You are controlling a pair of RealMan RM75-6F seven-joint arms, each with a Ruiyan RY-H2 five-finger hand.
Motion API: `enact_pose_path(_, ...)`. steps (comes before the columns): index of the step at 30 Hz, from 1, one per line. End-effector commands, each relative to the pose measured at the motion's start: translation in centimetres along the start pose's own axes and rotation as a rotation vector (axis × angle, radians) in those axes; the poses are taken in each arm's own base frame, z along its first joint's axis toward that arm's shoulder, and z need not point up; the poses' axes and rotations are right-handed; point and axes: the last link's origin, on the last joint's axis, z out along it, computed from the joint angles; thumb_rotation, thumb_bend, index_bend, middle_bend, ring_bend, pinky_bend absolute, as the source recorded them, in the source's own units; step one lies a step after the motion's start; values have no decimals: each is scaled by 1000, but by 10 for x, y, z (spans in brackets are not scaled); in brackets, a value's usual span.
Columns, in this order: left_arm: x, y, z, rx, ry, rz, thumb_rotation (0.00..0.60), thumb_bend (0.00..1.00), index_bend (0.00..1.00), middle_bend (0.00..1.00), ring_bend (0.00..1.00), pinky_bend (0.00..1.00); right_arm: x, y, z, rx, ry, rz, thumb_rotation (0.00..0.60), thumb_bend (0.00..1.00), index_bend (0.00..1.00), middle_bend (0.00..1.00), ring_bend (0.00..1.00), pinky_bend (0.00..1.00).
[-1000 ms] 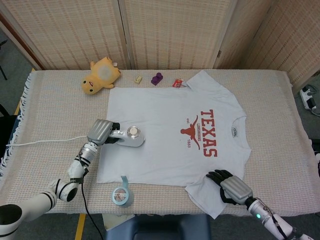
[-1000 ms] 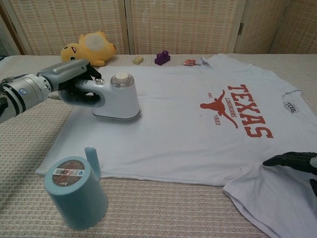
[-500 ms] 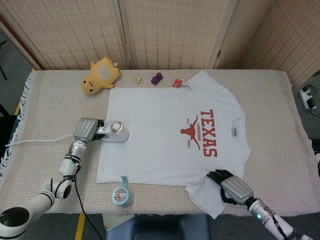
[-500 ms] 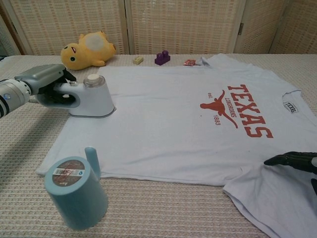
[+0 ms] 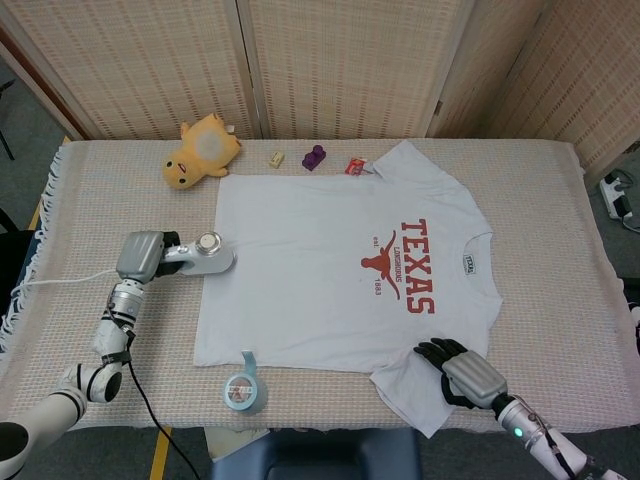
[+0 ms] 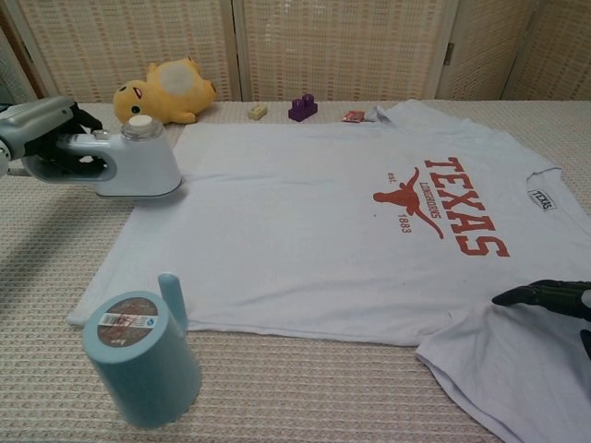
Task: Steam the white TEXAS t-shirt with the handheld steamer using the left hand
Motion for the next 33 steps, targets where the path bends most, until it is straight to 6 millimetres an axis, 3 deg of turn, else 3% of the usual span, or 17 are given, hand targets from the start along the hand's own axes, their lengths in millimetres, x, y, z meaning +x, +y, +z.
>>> enact_pose_path(1, 3, 38, 14, -79, 13, 2, 600, 428, 1000, 1000, 856, 731, 0, 0, 0, -1, 0, -1, 442, 953, 0, 60, 0, 72)
enact_pose_path(8, -19, 96, 43, -141, -56, 62, 600, 428, 1000, 1000, 855, 730, 1, 0, -3, -10, 5, -1, 444, 952, 0, 60, 0, 72)
enact_pose_path(17, -39, 118, 66, -81, -79, 106, 600, 428, 1000, 1000, 853, 730, 0, 0, -3, -25, 0, 1, 443, 952, 0, 60, 0, 71)
enact_pose_path(23, -33, 99, 75, 19, -36, 109, 600, 428, 1000, 1000, 853, 730, 0, -1, -4, -29, 2, 0, 443, 954, 0, 60, 0, 72)
enact_pose_path(33, -15, 20, 64, 234, -8, 98, 600, 429, 1000, 1000, 850, 731, 2, -2, -3, -29, 9, -6, 442, 953, 0, 60, 0, 72)
